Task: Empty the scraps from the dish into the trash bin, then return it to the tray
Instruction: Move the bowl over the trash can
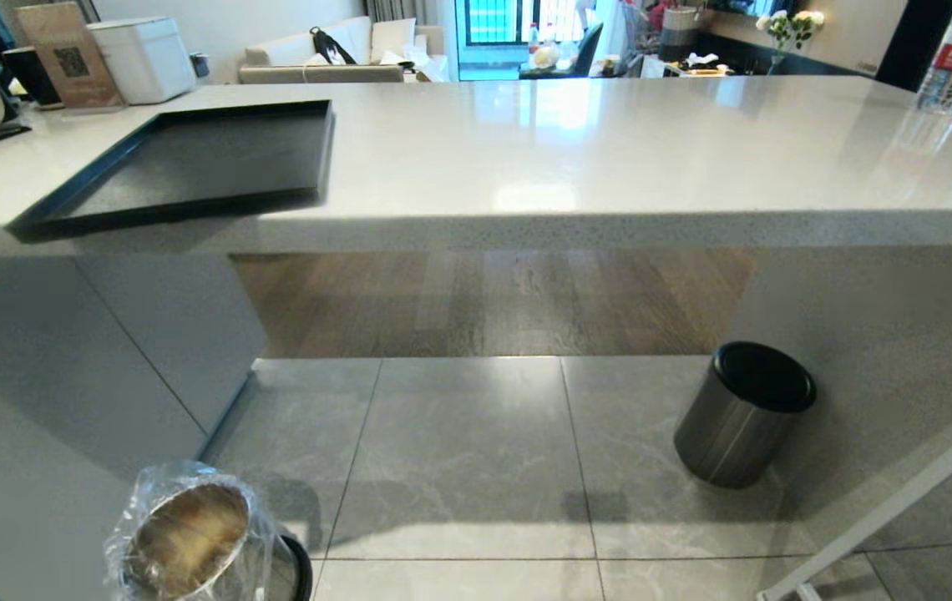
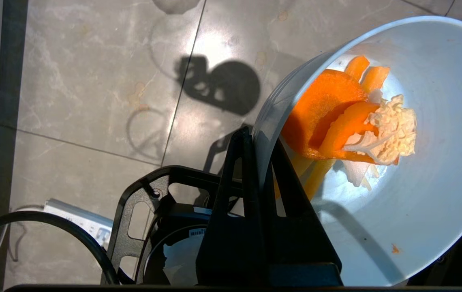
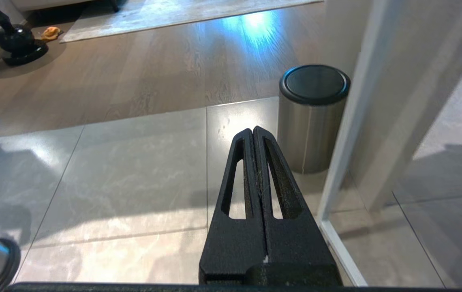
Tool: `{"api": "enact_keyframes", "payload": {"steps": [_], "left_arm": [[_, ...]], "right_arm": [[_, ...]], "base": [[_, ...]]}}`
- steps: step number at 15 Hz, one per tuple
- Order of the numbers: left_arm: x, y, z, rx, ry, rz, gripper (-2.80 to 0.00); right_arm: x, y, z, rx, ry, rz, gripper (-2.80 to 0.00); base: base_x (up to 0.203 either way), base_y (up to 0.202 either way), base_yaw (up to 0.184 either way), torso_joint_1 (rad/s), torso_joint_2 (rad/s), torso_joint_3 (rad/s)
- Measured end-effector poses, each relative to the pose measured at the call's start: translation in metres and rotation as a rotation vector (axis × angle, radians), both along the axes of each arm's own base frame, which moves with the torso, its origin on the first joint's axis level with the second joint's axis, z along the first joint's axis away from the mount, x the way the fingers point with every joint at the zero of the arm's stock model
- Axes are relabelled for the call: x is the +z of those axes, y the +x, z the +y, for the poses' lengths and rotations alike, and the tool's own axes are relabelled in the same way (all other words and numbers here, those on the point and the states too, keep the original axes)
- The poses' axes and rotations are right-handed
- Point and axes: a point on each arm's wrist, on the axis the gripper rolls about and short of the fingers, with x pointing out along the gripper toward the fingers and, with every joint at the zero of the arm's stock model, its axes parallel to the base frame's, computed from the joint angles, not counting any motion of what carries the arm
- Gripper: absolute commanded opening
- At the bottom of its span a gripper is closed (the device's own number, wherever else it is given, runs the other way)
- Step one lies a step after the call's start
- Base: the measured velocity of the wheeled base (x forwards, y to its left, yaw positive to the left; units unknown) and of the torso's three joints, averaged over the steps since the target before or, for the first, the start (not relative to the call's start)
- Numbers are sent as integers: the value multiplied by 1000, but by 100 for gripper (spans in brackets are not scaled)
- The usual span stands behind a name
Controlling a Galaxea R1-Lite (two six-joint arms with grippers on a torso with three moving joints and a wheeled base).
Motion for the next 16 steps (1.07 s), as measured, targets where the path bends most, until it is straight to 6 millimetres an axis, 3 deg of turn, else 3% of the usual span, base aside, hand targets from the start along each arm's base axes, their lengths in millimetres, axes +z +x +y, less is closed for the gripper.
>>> {"api": "enact_keyframes", "payload": {"steps": [2, 16], "left_arm": [[0, 0, 0, 0, 0, 1, -280], [0, 0, 0, -1, 1, 0, -280]], "right_arm": [[0, 0, 0, 0, 0, 0, -280], [0, 0, 0, 0, 0, 1, -280]], "base": [[-124, 0, -1, 2, 3, 5], [0, 0, 0, 0, 0, 0]]}}
